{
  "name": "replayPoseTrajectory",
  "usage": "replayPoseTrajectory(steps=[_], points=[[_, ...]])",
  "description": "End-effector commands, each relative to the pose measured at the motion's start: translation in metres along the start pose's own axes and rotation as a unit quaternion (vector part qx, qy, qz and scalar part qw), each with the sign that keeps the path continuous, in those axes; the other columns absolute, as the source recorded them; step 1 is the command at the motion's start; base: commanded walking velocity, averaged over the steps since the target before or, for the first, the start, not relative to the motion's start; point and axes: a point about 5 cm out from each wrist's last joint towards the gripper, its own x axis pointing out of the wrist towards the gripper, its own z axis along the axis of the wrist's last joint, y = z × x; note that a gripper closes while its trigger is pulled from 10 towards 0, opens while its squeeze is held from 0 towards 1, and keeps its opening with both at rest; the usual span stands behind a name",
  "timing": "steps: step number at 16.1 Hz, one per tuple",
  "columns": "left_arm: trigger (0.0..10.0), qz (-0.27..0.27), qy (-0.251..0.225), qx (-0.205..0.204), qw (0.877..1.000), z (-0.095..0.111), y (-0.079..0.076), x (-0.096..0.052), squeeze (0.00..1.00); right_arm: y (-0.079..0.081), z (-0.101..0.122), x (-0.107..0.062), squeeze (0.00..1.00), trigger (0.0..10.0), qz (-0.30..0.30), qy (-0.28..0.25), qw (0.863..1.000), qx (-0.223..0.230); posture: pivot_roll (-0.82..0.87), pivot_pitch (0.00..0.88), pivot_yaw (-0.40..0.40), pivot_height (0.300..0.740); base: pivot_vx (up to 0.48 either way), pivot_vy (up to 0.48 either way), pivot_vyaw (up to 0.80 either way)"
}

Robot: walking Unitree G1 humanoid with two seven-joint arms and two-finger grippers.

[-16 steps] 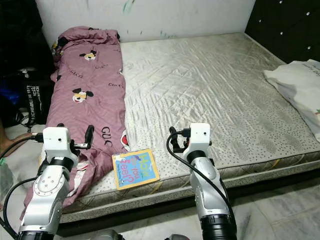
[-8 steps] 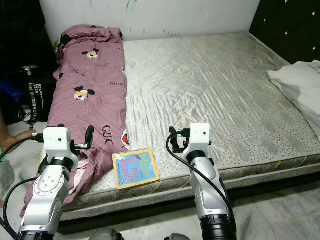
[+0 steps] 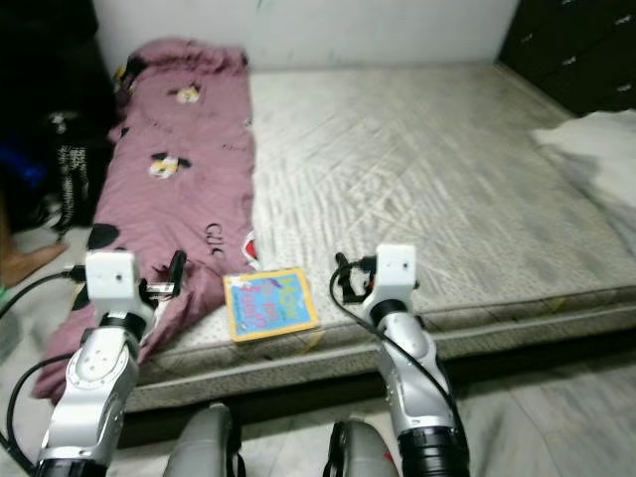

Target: Clean up the room

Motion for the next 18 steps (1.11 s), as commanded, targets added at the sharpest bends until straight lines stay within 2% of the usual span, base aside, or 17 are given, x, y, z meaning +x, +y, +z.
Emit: replayPoseTrajectory(steps=[1,9,18], points=[[10.0,0.006,-0.004,0.002,1.000,0.0027,0.0006,0.0018,0.00,-0.0005,0.0022,0.0014,0.00,10.0,0.002,-0.003,1.000,-0.003,0.02,0.000,0.010,0.633,0.000,0.000,0.00],[10.0,0.007,-0.003,-0.015,1.000,0.0015,0.0014,0.0019,0.00,-0.0004,0.0014,0.0023,0.00,10.0,0.006,0.000,1.000,-0.009,0.02,0.000,0.005,0.633,0.000,0.000,0.00],[10.0,-0.003,-0.004,-0.018,1.000,0.0020,-0.0001,0.0020,0.00,0.0004,0.0009,0.0023,0.00,10.0,0.008,0.001,1.000,-0.010,0.02,0.000,0.006,0.633,0.273,0.000,0.00]])
